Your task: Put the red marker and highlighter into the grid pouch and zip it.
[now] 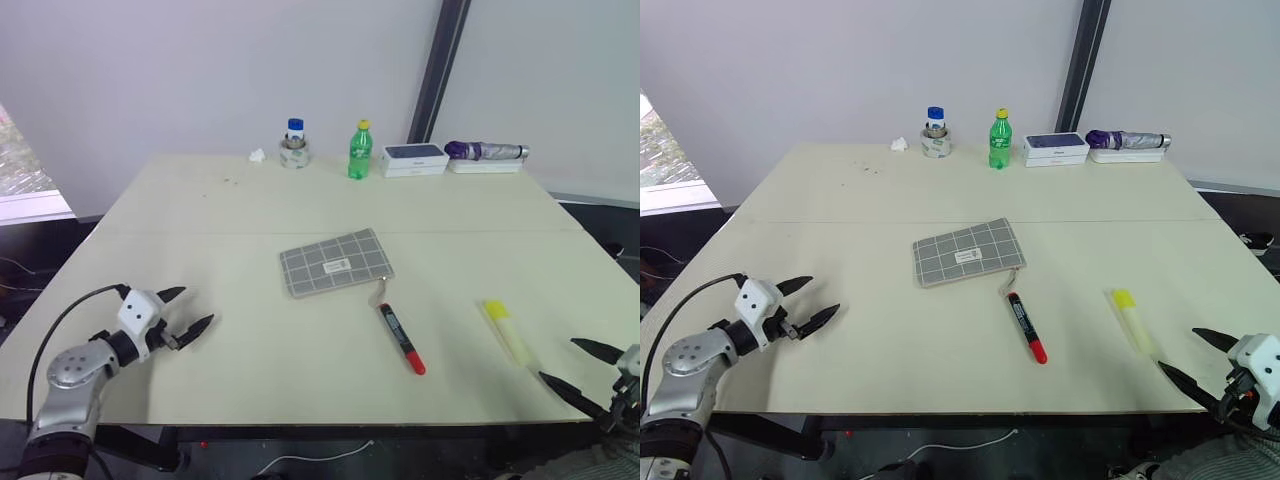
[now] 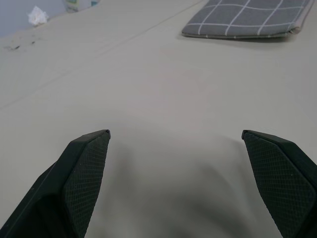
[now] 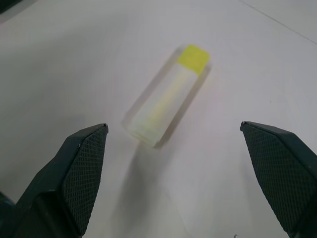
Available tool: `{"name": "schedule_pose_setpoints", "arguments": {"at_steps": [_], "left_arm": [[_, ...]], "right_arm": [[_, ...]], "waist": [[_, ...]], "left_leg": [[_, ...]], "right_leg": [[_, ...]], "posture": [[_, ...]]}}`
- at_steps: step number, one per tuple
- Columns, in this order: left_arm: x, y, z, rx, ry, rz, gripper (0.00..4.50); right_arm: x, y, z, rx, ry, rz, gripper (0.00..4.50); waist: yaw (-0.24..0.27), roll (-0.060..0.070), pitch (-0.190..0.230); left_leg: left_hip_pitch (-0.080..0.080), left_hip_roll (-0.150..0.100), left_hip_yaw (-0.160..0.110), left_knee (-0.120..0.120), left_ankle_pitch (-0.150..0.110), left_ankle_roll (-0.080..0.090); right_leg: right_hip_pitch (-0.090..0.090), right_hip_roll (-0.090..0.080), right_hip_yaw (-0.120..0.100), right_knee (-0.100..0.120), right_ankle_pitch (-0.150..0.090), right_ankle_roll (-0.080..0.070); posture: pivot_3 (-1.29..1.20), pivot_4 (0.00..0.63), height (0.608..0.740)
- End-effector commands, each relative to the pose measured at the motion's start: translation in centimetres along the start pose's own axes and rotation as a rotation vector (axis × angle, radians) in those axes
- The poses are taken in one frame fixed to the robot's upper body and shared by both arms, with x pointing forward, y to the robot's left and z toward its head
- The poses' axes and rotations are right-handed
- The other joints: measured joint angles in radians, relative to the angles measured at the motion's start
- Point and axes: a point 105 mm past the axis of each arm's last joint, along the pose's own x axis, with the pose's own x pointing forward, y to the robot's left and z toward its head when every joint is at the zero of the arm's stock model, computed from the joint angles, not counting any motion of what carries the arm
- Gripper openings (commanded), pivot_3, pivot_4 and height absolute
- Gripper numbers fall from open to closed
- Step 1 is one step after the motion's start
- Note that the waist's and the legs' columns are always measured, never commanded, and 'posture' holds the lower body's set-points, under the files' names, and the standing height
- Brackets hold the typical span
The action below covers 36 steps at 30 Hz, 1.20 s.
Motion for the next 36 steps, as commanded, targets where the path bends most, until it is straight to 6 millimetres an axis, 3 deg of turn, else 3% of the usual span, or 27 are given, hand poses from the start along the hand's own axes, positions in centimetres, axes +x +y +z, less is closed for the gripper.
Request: {"name": "schedule_pose_setpoints", "arguments": {"at_steps": [1, 11, 25, 30, 33, 36], "left_arm": [[0.1, 0.5, 1.3, 0.044, -0.037, 0.003, 4.5], [0.2, 0.5, 1.7, 0.068, -0.05, -0.012, 4.5], [0.4, 0.5, 2.3, 0.111, -0.079, 0.0, 4.5], [1.3, 0.4, 2.7, 0.135, -0.088, -0.007, 4.5], [2.1, 0.5, 3.1, 0.172, -0.094, -0.016, 4.5], [4.0, 0.7, 3.5, 0.277, -0.088, -0.029, 4.5]], "right_arm": [[-0.7, -1.0, 0.7, -0.039, -0.008, -0.017, 4.45], [-0.9, -1.3, 0.2, -0.038, -0.004, -0.023, 4.45], [1.1, -1.5, 1.2, -0.041, -0.06, -0.029, 4.45], [2.3, -1.3, 2.6, -0.03, -0.117, -0.018, 4.45], [3.7, -1.3, 4.2, -0.006, -0.175, -0.023, 3.67], [7.5, -0.7, 6.7, -0.044, -0.254, -0.025, 2.17]], "waist": [[0.002, 0.0, 0.0], [0.0, 0.0, 0.0], [0.001, 0.0, 0.0], [0.0, 0.0, 0.0], [0.0, 0.0, 0.0], [-0.003, 0.0, 0.0]], "left_leg": [[0.0, 0.0, 0.0, 0.0, 0.0, 0.0], [0.0, 0.0, 0.0, 0.0, 0.0, 0.0], [0.0, 0.0, 0.0, 0.001, 0.0, 0.0], [0.001, 0.0, 0.0, 0.001, 0.0, 0.0], [0.001, 0.0, 0.0, 0.001, 0.0, 0.0], [0.001, 0.001, 0.0, 0.003, 0.0, 0.0]], "right_leg": [[0.0, 0.0, 0.0, 0.0, 0.0, 0.0], [0.001, 0.0, 0.0, 0.0, 0.0, 0.0], [0.001, 0.0, 0.0, 0.0, 0.0, 0.0], [0.001, 0.0, 0.0, 0.0, 0.0, 0.0], [0.001, 0.001, 0.0, 0.001, 0.0, 0.0], [0.0, 0.004, 0.0, 0.004, 0.0, 0.0]], "posture": [[0.0, 0.15, 0.74], [0.0, 0.15, 0.74], [0.0, 0.15, 0.74], [0.0, 0.15, 0.74], [0.0, 0.15, 0.74], [0.0, 0.15, 0.74]]}}
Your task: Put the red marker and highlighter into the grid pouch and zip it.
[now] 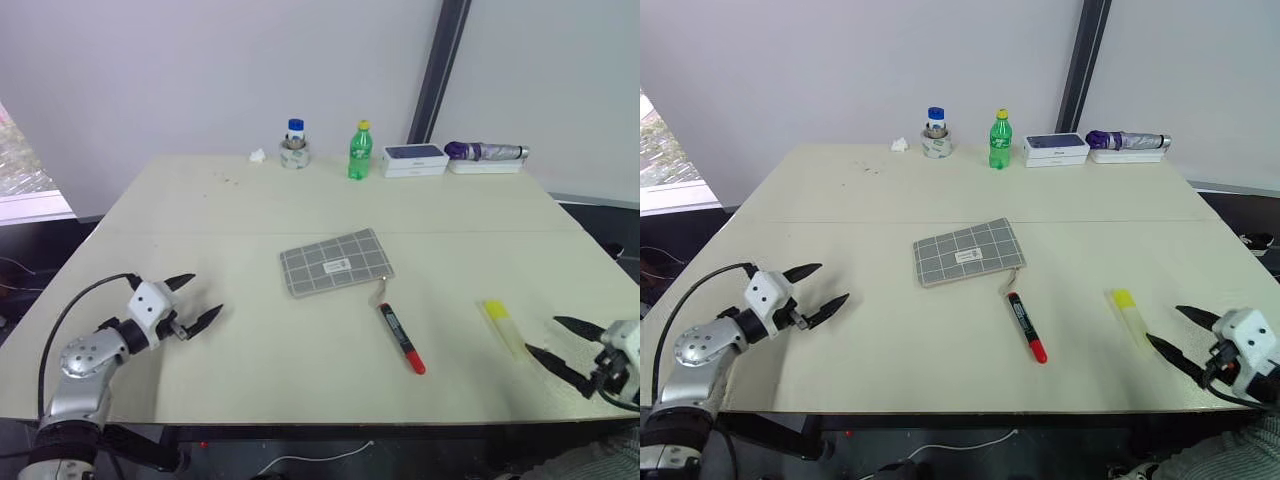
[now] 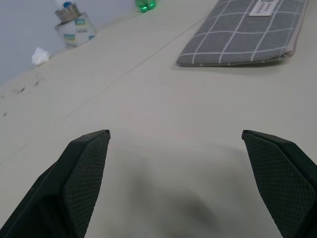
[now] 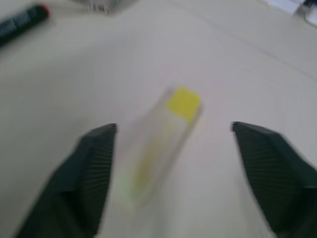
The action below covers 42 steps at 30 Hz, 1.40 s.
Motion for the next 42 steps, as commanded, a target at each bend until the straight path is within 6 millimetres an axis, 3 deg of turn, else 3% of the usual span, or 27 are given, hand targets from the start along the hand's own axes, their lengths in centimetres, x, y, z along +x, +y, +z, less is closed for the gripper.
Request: {"name": "schedule_pose_setpoints", "arguments": {"at_steps": [1, 4, 8, 13, 20, 30, 39, 42], "left_arm": [[2.1, 0.4, 1.1, 0.151, -0.025, -0.022, 4.5], [4.0, 0.1, 1.8, 0.263, -0.043, -0.07, 4.5], [6.4, -1.2, 2.4, 0.439, -0.056, -0.16, 4.5], [8.5, -3.3, 3.0, 0.593, -0.093, -0.244, 4.5], [10.4, -5.9, 3.4, 0.766, -0.141, -0.322, 4.5], [12.4, -6.1, 3.4, 0.898, -0.11, -0.298, 4.5], [13.1, -9.3, 2.8, 0.928, -0.131, -0.423, 4.5], [13.3, -10.1, 2.9, 0.866, -0.127, -0.461, 3.68]], "right_arm": [[4.6, 0.8, 2.9, -0.066, -0.104, 0.001, 1.61], [8.9, 1.8, 3.7, -0.067, -0.123, -0.01, 0.06], [14.6, 3.5, 3.6, -0.113, -0.079, -0.028, 0.02], [18.6, 3.2, 4.1, -0.137, -0.029, -0.123, 0.02], [20.8, 2.2, 2.9, -0.212, 0.113, -0.199, 0.02], [23.0, 4.2, 3.0, -0.31, 0.155, -0.132, 0.02], [23.8, 6.0, 3.8, -0.338, 0.107, -0.07, 0.02], [23.6, 5.7, 3.7, -0.339, 0.112, -0.076, 0.0]], "waist": [[-0.002, 0.0, 0.0], [0.001, 0.0, 0.0], [0.005, 0.0, 0.0], [0.006, 0.0, 0.0], [0.006, 0.0, 0.0], [0.004, 0.0, 0.0], [0.007, 0.0, 0.0], [0.007, 0.0, -0.001]], "left_leg": [[0.0, 0.0, 0.0, 0.001, 0.0, 0.0], [0.0, 0.0, 0.0, 0.003, 0.001, -0.001], [-0.004, -0.001, 0.0, 0.004, 0.001, -0.001], [-0.01, -0.001, 0.002, 0.004, 0.004, -0.005], [-0.011, -0.001, 0.003, 0.004, 0.004, -0.005], [-0.01, -0.001, 0.003, 0.005, 0.003, -0.002], [-0.009, -0.001, 0.002, 0.005, 0.003, -0.002], [-0.008, -0.002, 0.003, 0.005, 0.004, -0.004]], "right_leg": [[0.0, 0.001, 0.0, 0.001, 0.0, 0.0], [-0.002, 0.001, 0.0, 0.005, 0.0, 0.0], [-0.006, 0.001, 0.0, 0.007, 0.0, 0.0], [-0.013, 0.0, 0.0, 0.007, 0.0, 0.001], [-0.015, 0.0, 0.0, 0.008, 0.0, 0.001], [-0.015, 0.001, 0.001, 0.012, 0.0, 0.001], [-0.014, 0.001, 0.0, 0.013, 0.0, 0.001], [-0.013, 0.001, 0.0, 0.013, 0.0, 0.001]], "posture": [[0.0, 0.15, 0.74], [0.0, 0.15, 0.74], [0.0, 0.15, 0.74], [0.0, 0.15, 0.74], [0.0, 0.15, 0.74], [0.0, 0.15, 0.74], [0.0, 0.15, 0.74], [0.0, 0.15, 0.74]]}}
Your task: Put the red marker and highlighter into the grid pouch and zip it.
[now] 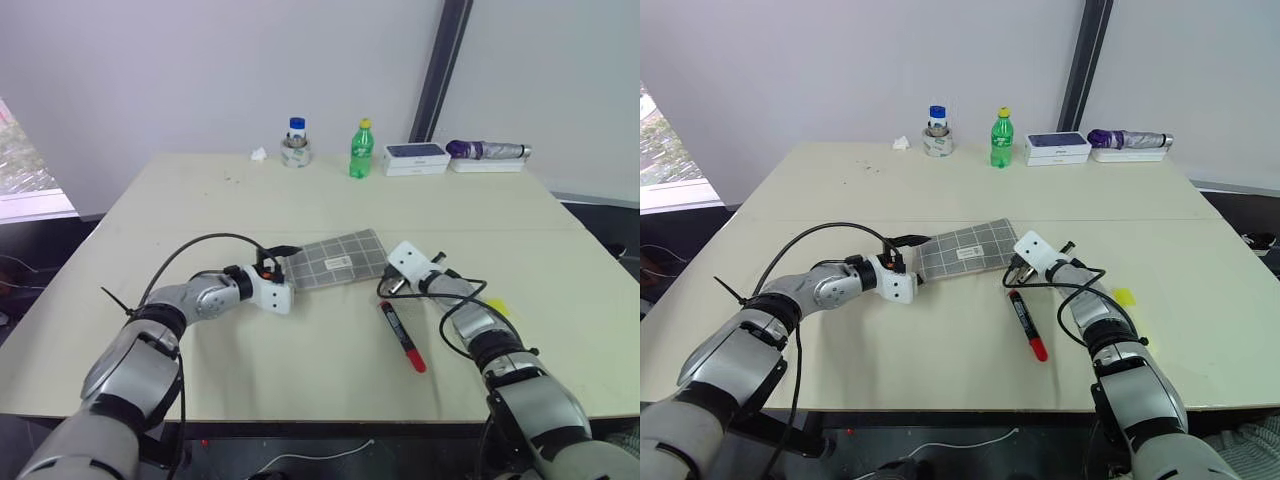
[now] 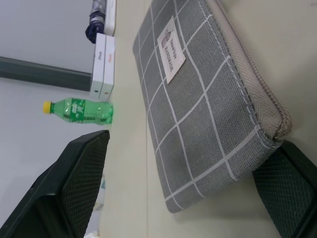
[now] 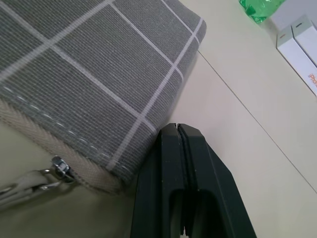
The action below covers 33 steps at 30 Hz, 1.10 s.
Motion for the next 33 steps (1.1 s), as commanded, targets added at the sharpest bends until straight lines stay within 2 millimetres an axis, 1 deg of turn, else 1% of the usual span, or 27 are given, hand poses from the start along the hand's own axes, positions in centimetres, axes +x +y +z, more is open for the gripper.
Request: {"name": "schedule_pose_setpoints", "arguments": {"at_steps": [1, 2, 6, 7, 8, 11, 15, 16, 18, 19, 21, 22, 23, 25, 28, 31, 33], "left_arm": [[0.7, -3.1, 1.2, -0.046, -0.043, -0.133, 3.21], [0.8, -3.1, 1.2, -0.045, -0.041, -0.132, 2.66], [0.7, -3.1, 1.2, -0.051, -0.043, -0.136, 0.8], [0.6, -3.1, 1.2, -0.056, -0.044, -0.136, 0.26], [0.6, -3.1, 1.2, -0.068, -0.045, -0.134, 0.08], [0.5, -2.8, 1.3, -0.094, -0.053, -0.122, 0.08], [0.3, -1.2, 1.3, -0.174, -0.071, -0.043, 0.08], [0.3, -0.7, 1.2, -0.226, -0.073, -0.007, 0.03], [0.0, 0.3, 1.0, -0.322, -0.08, 0.058, 0.0], [-0.2, 0.5, 0.9, -0.358, -0.086, 0.079, 0.0], [-0.7, 0.8, 0.9, -0.393, -0.102, 0.107, 0.0], [-1.0, 0.8, 0.9, -0.404, -0.105, 0.116, 0.0], [-1.3, 1.0, 0.9, -0.412, -0.113, 0.135, 0.0], [-1.7, 1.4, 1.0, -0.458, -0.123, 0.186, 0.0], [-2.5, 1.5, 1.1, -0.497, -0.108, 0.247, 0.0], [-3.1, 1.2, 1.2, -0.52, -0.072, 0.285, 0.0], [-3.3, 1.2, 1.3, -0.519, -0.048, 0.298, 0.0]], "right_arm": [[0.2, -0.4, 1.1, -0.017, -0.034, -0.003, 0.0], [0.2, -0.4, 1.1, -0.017, -0.034, -0.003, 0.0], [0.0, -0.6, 1.2, -0.027, -0.046, -0.009, 0.0], [-0.1, -0.6, 1.2, -0.024, -0.048, -0.01, 0.0], [-0.1, -0.7, 1.2, -0.021, -0.05, -0.01, 0.0], [-0.2, -0.9, 1.3, -0.003, -0.058, -0.016, 0.0], [-1.0, -1.4, 2.3, 0.087, -0.141, 0.009, 0.0], [-1.3, -1.8, 2.7, 0.123, -0.171, 0.014, 0.26], [-2.0, -2.9, 3.3, 0.168, -0.212, -0.002, 0.85], [-2.4, -3.4, 3.5, 0.171, -0.221, -0.017, 1.34], [-3.8, -4.8, 4.0, 0.239, -0.259, -0.054, 2.34], [-4.5, -5.2, 4.2, 0.265, -0.27, -0.06, 2.83], [-5.1, -5.3, 4.3, 0.292, -0.276, -0.055, 3.31], [-6.4, -4.6, 4.5, 0.353, -0.276, -0.023, 4.43], [-8.0, -2.5, 4.9, 0.449, -0.256, 0.052, 4.43], [-9.5, -1.9, 5.2, 0.497, -0.236, 0.052, 4.43], [-9.9, -1.0, 5.6, 0.55, -0.231, 0.077, 4.43]], "waist": [[0.0, 0.0, 0.0], [0.0, 0.0, 0.0], [-0.002, 0.001, 0.0], [-0.002, 0.001, -0.001], [-0.003, 0.001, -0.001], [-0.003, 0.001, -0.001], [-0.004, 0.001, -0.001], [-0.005, 0.001, -0.001], [-0.005, 0.001, -0.001], [-0.005, 0.001, -0.001], [-0.005, 0.001, 0.0], [-0.005, 0.001, 0.0], [-0.004, 0.001, 0.0], [-0.003, 0.001, 0.0], [-0.004, 0.001, 0.0], [-0.006, 0.001, 0.0], [-0.004, 0.001, 0.0]], "left_leg": [[0.0, 0.0, 0.0, 0.0, 0.0, -0.001], [0.0, 0.0, 0.0, 0.0, 0.0, -0.001], [0.0, 0.0, 0.0, 0.0, 0.0, -0.001], [0.001, 0.0, 0.0, 0.0, 0.0, -0.001], [0.001, 0.0, 0.0, 0.0, 0.0, -0.001], [0.001, 0.0, 0.001, 0.0, 0.001, -0.001], [0.001, 0.0, 0.001, -0.001, 0.001, -0.002], [0.001, 0.0, 0.001, -0.001, 0.001, -0.002], [0.001, 0.0, 0.002, -0.001, 0.001, -0.002], [0.001, 0.001, 0.002, -0.001, 0.001, -0.002], [0.0, 0.001, 0.002, -0.001, 0.001, -0.002], [0.0, 0.001, 0.002, -0.001, 0.001, -0.002], [0.0, 0.001, 0.002, -0.001, 0.001, -0.002], [-0.001, 0.001, 0.002, -0.001, 0.001, -0.002], [-0.002, 0.002, 0.001, -0.001, 0.001, -0.002], [-0.002, 0.002, 0.001, -0.001, -0.001, 0.002], [-0.002, 0.002, 0.001, -0.001, -0.001, 0.002]], "right_leg": [[0.0, 0.0, 0.0, 0.0, 0.0, 0.0], [0.0, 0.0, 0.0, 0.0, 0.0, 0.0], [0.0, 0.0, 0.0, 0.0, 0.0, 0.0], [0.0, 0.0, 0.0, 0.0, 0.0, 0.0], [0.0, 0.0, 0.001, 0.0, 0.0, 0.0], [0.0, 0.0, 0.001, 0.0, 0.0, 0.0], [0.0, 0.0, 0.001, -0.001, 0.0, 0.0], [0.0, 0.0, 0.001, -0.002, 0.0, 0.0], [0.0, 0.0, 0.001, -0.002, 0.0, 0.0], [0.0, 0.0, 0.001, -0.002, 0.0, 0.0], [-0.001, 0.0, 0.001, -0.002, 0.0, 0.0], [-0.001, 0.0, 0.001, -0.002, 0.0, 0.0], [-0.001, 0.0, 0.001, -0.002, 0.0, 0.0], [-0.002, 0.0, 0.001, -0.002, 0.0, 0.0], [-0.002, 0.0, 0.001, -0.002, 0.0, 0.0], [-0.003, 0.0, 0.001, -0.001, 0.0, 0.0], [-0.003, 0.0, 0.001, -0.001, 0.0, 0.0]], "posture": [[0.0, 0.15, 0.74], [0.0, 0.15, 0.74], [0.0, 0.15, 0.74], [0.0, 0.15, 0.74], [0.0, 0.15, 0.74], [0.0, 0.15, 0.74], [0.0, 0.15, 0.74], [0.0, 0.15, 0.74], [0.0, 0.15, 0.74], [0.0, 0.15, 0.74], [0.0, 0.15, 0.74], [0.0, 0.15, 0.74], [0.0, 0.15, 0.74], [0.0, 0.15, 0.74], [0.0, 0.15, 0.74], [0.0, 0.15, 0.74], [0.0, 0.15, 0.74]]}}
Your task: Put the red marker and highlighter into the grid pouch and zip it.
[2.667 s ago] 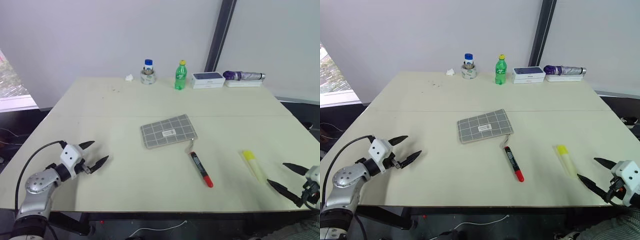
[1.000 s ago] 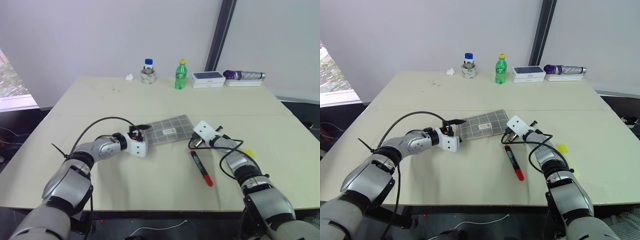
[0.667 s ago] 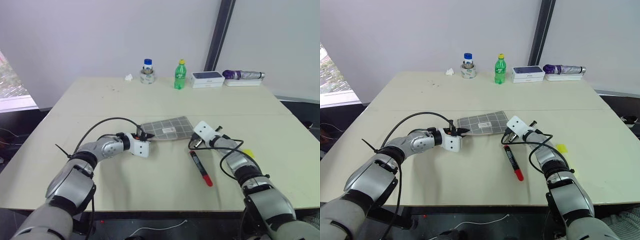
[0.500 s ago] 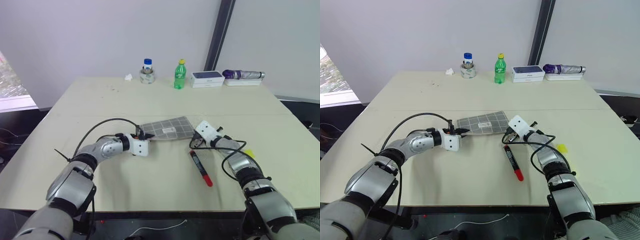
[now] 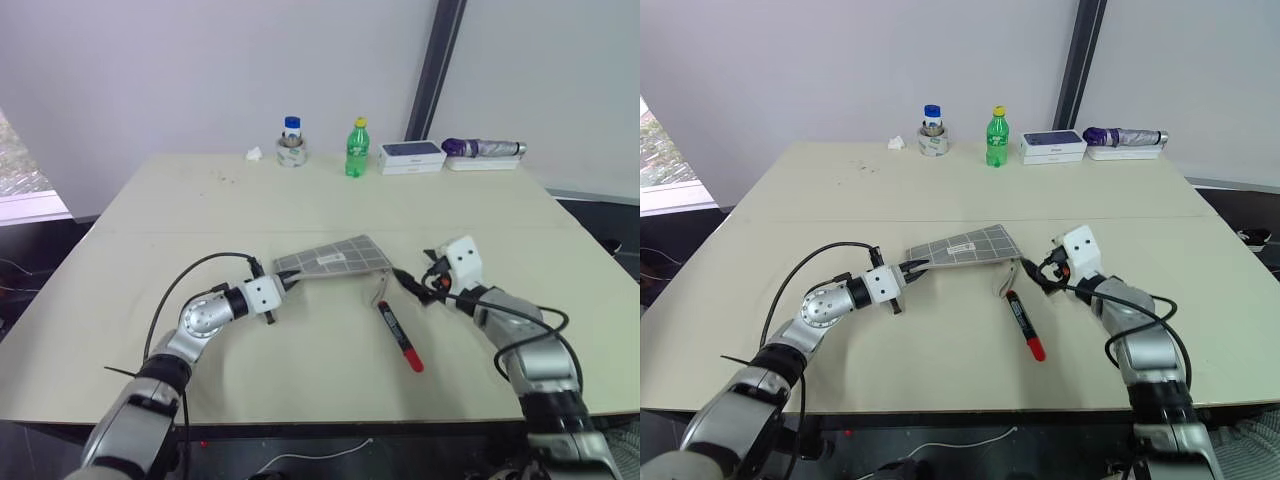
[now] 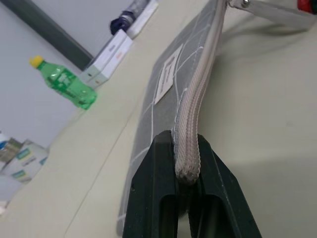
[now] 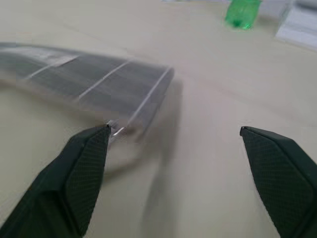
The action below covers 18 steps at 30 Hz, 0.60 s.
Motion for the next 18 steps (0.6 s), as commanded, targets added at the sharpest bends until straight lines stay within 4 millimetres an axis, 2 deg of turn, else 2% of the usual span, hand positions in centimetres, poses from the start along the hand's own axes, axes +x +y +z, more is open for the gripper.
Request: {"name": "schedule_pose_setpoints", "arguments": {"at_steps": [1, 5, 10, 16, 18], "left_arm": [[-0.5, 1.9, 0.9, 0.012, 0.001, 0.099, 0.0], [-0.6, 2.3, 1.5, 0.008, 0.001, 0.12, 0.0], [-0.6, 2.2, 2.0, 0.004, -0.005, 0.114, 0.0], [-0.5, 1.9, 2.3, 0.006, -0.007, 0.102, 0.0], [-0.5, 1.9, 2.4, 0.0, -0.01, 0.102, 0.0]], "right_arm": [[-0.7, 1.5, 2.3, 0.067, -0.068, 0.018, 4.43], [0.3, 3.8, 1.4, 0.188, -0.044, 0.042, 4.43], [2.2, 3.1, -0.2, 0.23, 0.007, -0.024, 4.43], [3.7, 2.2, -0.1, 0.307, -0.02, -0.049, 4.43], [4.2, 2.7, 0.2, 0.308, -0.029, -0.013, 4.43]], "waist": [[0.001, 0.0, 0.0], [0.001, 0.0, 0.0], [0.004, 0.0, 0.0], [0.001, 0.0, 0.0], [0.0, 0.0, 0.0]], "left_leg": [[0.0, 0.0, 0.0, 0.0, 0.0, 0.0], [0.0, 0.0, -0.001, 0.0, 0.0, 0.0], [0.0, -0.001, -0.001, 0.0, 0.0, 0.0], [0.0, -0.001, -0.001, 0.0, 0.0, 0.0], [0.0, -0.001, -0.001, -0.001, 0.0, 0.0]], "right_leg": [[0.0, 0.0, 0.0, 0.0, 0.0, 0.0], [0.0, 0.001, 0.0, 0.0, 0.0, 0.0], [0.0, 0.0, 0.0, 0.0, 0.0, 0.0], [0.0, 0.001, 0.0, 0.0, 0.0, 0.0], [0.0, 0.001, 0.0, 0.0, 0.0, 0.0]], "posture": [[0.0, 0.15, 0.74], [0.0, 0.15, 0.74], [0.0, 0.15, 0.74], [0.0, 0.15, 0.74], [0.0, 0.15, 0.74]]}}
